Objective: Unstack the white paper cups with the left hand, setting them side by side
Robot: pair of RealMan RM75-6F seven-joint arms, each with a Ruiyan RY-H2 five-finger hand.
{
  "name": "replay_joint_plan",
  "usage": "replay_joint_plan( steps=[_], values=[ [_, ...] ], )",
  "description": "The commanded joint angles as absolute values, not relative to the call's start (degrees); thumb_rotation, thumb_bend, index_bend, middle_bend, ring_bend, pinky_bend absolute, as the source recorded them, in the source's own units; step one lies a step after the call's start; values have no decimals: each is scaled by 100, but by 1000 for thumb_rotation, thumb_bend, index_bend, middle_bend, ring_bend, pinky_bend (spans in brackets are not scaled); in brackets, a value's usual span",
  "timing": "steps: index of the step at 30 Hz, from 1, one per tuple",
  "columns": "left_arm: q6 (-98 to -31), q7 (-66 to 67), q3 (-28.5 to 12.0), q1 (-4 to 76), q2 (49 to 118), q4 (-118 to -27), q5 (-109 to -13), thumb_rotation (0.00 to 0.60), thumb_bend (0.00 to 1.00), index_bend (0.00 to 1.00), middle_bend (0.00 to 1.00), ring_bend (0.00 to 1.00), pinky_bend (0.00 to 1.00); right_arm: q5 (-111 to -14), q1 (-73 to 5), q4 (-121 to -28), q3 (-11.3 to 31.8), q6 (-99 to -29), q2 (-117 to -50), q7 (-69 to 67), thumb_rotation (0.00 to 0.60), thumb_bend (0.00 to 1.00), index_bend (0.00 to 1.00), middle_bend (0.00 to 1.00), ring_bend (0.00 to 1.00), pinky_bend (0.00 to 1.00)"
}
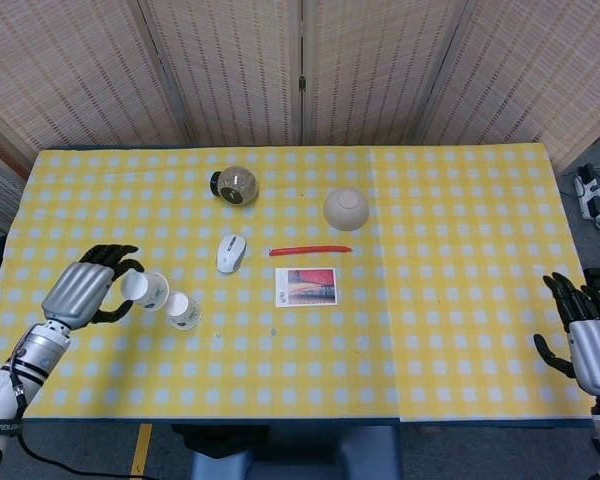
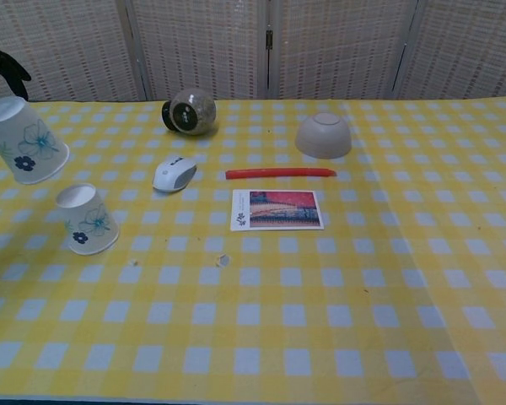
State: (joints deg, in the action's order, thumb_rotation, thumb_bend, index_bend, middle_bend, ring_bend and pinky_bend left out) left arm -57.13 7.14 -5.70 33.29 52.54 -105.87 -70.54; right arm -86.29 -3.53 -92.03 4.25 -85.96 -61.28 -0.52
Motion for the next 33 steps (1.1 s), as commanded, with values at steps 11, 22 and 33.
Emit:
replay_joint_plan(
  steps=[11, 22, 33],
  values=[
    [-5552, 1521, -215, 3232, 6069, -9745, -6729, 600, 601, 406, 175, 128, 120, -8623, -353, -9320, 439, -8614, -6057, 25, 600, 375, 70, 113, 187, 125],
    [-5358, 1329, -202, 3285, 6649, -9156, -6840, 600, 600, 400, 175, 129, 118, -8621, -322, -9377, 420, -8649, -6045, 77, 600, 376, 70, 113, 186, 125],
    [-5413, 1244, -218, 3276, 6866, -8906, -7013, 600, 599, 399, 175, 129, 117, -8614, -301, -9383, 405, -8656, -6051, 78, 600, 376, 70, 114, 186, 125]
  ],
)
